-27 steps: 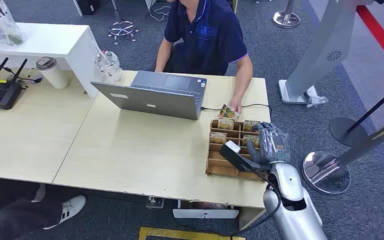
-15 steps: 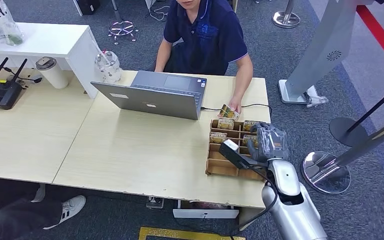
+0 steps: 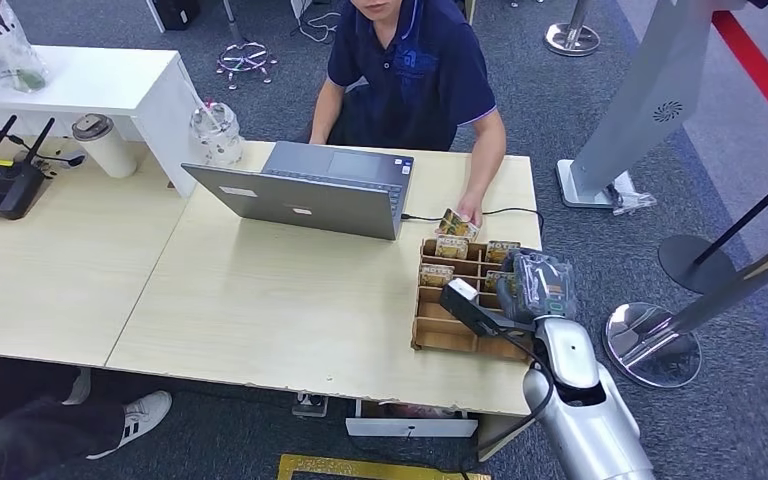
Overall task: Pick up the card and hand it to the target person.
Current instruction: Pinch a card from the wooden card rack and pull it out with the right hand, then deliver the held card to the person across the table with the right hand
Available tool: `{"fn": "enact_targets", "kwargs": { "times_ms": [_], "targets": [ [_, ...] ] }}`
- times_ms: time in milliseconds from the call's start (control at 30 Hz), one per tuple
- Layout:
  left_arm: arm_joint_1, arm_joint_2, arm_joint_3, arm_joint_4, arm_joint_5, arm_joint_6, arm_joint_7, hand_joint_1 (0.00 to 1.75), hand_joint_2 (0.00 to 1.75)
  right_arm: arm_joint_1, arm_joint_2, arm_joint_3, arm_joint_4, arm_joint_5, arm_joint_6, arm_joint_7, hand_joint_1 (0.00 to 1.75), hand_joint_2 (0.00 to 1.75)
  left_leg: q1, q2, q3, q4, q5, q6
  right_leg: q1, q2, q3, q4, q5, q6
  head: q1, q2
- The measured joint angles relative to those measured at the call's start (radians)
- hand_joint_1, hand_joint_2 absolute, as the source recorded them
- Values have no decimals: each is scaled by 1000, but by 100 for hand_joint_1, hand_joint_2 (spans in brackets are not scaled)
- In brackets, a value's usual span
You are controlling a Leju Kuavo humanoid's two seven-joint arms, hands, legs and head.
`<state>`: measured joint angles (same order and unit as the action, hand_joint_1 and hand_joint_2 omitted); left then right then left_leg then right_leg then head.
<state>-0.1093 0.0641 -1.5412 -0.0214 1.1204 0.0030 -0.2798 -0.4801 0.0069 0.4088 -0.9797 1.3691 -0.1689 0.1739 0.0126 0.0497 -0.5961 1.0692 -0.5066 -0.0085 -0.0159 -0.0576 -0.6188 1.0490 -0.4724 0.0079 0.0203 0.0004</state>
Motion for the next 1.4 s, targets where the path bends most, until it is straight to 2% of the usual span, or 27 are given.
{"fn": "enact_targets", "kwargs": {
  "times_ms": [300, 533, 733, 1067, 1400],
  "targets": [
    [1, 0, 0, 0, 3, 1, 1, 0, 175, 26, 0, 15, -31, 1, 2, -9, 139, 175, 0, 0, 0, 0, 0, 0, 0, 0, 0, 0, 0, 0, 0, 0],
    [2, 0, 0, 0, 7, 5, -1, 0, 175, 39, -3, 20, -76, 4, 1, -21, 158, 175, 0, 0, 0, 0, 0, 0, 0, 0, 0, 0, 0, 0, 0, 0],
    [6, 0, 0, 0, 5, 16, -10, 0, 175, 31, -22, 19, -167, 10, -29, -42, 159, 175, 0, 0, 0, 0, 0, 0, 0, 0, 0, 0, 0, 0, 0, 0],
    [8, 0, 0, 0, -28, 18, -25, 0, 175, -82, -40, 7, -269, -27, -46, -79, 159, 175, 0, 0, 0, 0, 0, 0, 0, 0, 0, 0, 0, 0, 0, 0],
    [4, 0, 0, 0, -54, 7, -27, 0, 175, -195, -1, 12, -163, -63, -22, -98, 158, 175, 0, 0, 0, 0, 1, 0, 0, 0, 0, 0, 0, 0, 0, 0]
  ]
}}
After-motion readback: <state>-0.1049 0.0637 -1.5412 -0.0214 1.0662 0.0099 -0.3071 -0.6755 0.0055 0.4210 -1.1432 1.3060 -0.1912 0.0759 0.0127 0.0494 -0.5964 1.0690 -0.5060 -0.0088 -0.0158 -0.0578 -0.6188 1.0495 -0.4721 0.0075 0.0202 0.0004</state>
